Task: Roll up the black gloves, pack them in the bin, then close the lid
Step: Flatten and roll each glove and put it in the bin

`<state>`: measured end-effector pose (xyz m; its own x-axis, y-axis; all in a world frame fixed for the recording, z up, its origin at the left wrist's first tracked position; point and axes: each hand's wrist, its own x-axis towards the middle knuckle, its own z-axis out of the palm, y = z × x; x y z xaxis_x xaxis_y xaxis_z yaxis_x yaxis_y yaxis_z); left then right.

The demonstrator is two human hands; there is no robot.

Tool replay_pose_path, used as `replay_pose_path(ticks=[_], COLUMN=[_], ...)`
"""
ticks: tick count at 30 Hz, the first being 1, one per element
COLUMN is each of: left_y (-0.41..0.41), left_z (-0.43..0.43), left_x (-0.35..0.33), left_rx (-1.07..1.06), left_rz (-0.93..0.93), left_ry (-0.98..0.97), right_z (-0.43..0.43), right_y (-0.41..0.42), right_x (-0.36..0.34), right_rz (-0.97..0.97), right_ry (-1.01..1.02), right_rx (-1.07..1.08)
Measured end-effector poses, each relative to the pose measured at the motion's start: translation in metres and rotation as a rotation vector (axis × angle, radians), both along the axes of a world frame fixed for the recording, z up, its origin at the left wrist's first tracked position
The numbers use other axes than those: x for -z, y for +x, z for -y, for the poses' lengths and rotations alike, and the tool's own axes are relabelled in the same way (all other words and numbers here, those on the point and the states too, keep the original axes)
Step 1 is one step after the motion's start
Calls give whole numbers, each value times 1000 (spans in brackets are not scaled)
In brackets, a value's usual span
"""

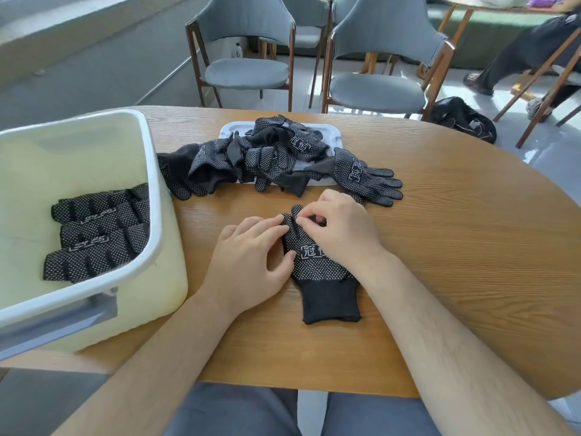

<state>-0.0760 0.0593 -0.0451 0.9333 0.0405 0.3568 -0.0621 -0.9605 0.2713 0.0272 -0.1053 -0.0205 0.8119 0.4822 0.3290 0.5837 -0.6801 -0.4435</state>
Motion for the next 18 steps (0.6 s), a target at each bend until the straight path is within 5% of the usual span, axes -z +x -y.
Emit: replay_pose_path(ticks=[8, 18], left_y=[3, 10], left_z=[10, 18], left_x=[-8, 1], left_rx=[8, 28], left_rz=[119, -68], left_ry=[-54, -6], right_z=[21, 28], right_y=[11, 16], right_x=[0, 5], right_rz=[-8, -121], right_ry=[157, 115], right_rx=[102, 114])
